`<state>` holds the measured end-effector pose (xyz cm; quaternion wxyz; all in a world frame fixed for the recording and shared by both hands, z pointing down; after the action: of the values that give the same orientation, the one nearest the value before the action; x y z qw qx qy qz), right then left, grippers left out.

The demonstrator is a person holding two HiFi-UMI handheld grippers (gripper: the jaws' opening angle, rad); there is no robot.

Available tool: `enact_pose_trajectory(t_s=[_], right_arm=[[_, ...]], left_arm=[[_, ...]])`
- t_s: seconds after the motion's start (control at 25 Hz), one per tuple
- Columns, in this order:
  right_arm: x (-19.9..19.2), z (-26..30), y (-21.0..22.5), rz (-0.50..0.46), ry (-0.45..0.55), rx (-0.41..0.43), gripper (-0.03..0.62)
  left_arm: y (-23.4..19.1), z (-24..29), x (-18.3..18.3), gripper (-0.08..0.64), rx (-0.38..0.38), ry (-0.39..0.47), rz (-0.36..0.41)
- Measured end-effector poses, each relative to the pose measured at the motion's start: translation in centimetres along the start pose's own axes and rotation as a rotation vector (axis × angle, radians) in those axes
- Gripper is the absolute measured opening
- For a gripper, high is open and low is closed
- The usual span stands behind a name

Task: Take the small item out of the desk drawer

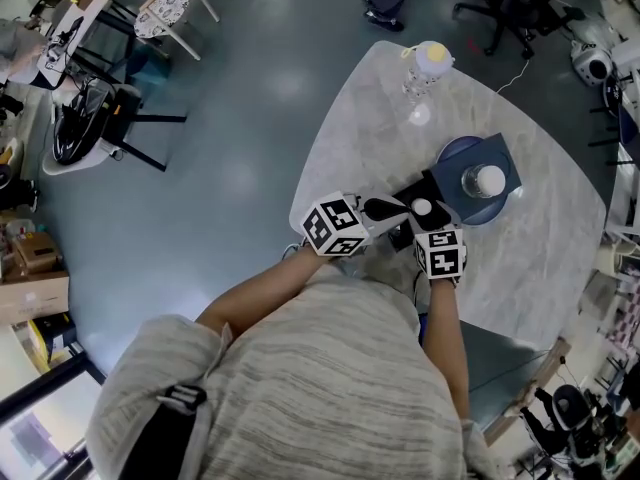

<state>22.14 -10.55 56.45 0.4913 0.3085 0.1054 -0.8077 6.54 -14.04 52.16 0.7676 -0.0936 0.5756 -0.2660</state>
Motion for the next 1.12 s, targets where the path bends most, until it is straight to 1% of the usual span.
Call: enact_pose_trajectory(t_s=[0.32, 0.6, 1.12], right_arm=[[-0.1, 0.6, 0.3, 0.005, -0.034, -0.026, 0.213], [-0.3, 1.1, 0.4, 0.006, -0.058, -0.029, 0.213], [-0.5, 1.6, 0.5, 0.012, -0.053, -0.028, 0.198]], left_arm=[[-0.1, -0.2, 0.0, 0.017, -0.001, -0.005, 0.0], [-0.2, -0.3, 0.0, 0.017, -0.002, -0.011, 0.007], [-0.4, -0.6, -0.1, 0.017, 0.005, -0.019, 0.019]])
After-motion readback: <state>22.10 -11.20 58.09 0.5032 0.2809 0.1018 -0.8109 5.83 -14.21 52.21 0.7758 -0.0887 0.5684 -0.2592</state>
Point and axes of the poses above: the fingertips, and each gripper's own axes: z forward along the fingers, y to its right, x out of its top, the point moved 9 cm from there along -z, backward along the fingers, and after that the axes turned 10 degrees about x, right-handed, at the moved point
